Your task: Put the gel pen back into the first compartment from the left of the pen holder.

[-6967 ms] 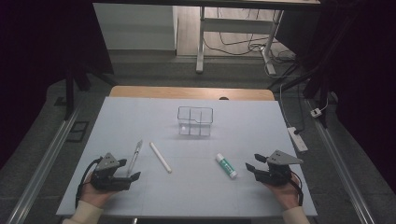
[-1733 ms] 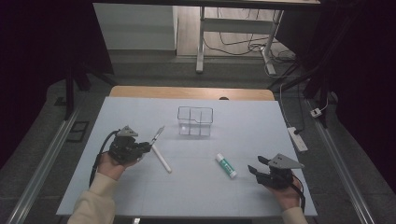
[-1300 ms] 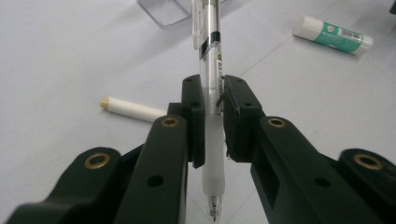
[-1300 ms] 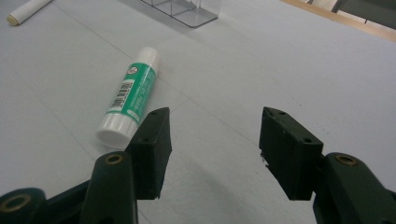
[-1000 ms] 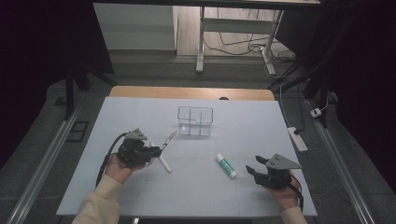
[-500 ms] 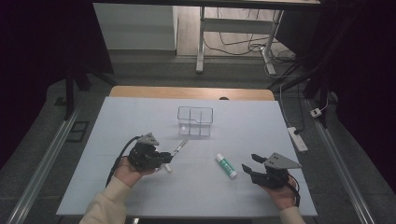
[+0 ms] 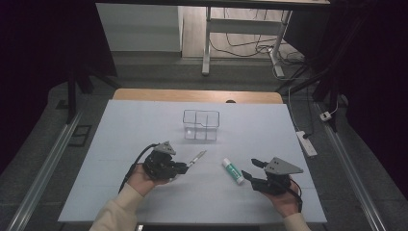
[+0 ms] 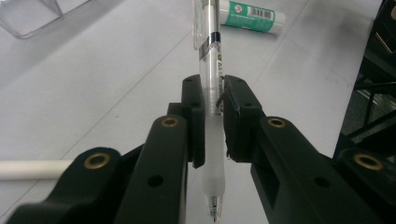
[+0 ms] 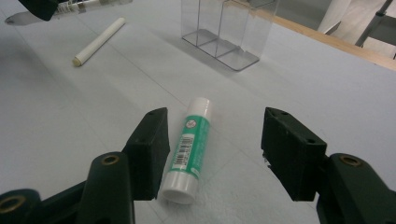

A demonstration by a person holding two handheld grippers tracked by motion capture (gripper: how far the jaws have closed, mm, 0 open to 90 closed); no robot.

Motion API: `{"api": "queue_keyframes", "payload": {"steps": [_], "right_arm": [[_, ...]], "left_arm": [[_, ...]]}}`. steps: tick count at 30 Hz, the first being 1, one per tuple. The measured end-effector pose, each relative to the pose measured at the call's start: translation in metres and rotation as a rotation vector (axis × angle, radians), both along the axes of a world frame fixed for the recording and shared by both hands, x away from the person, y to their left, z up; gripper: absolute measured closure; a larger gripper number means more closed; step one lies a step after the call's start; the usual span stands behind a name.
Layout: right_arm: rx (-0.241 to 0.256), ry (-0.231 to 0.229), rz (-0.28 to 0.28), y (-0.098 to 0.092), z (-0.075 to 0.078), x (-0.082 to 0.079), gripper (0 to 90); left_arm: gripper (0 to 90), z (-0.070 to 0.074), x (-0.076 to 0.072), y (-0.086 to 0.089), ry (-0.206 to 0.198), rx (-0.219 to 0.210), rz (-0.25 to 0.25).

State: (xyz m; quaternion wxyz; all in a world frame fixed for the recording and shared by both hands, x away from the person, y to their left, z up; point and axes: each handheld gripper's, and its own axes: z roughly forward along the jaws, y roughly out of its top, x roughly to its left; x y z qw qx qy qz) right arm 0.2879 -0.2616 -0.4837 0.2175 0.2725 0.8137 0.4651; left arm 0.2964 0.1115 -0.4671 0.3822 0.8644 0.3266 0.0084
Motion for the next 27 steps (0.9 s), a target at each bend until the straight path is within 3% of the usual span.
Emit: {"api": "queue_keyframes", "payload": {"steps": [10, 27], "right_arm": [[-0.007, -0.007, 0.02, 0.009, 0.002, -0.001, 39.6], [-0.08, 0.003, 0.102, 0.037, 0.0, -0.003, 37.6]], "left_arm": [[79.6, -0.003, -0.001, -0.013, 0.01, 0.017, -0.034], [79.6, -0.012, -0.002, -0.035, 0.017, 0.082, -0.082]]}}
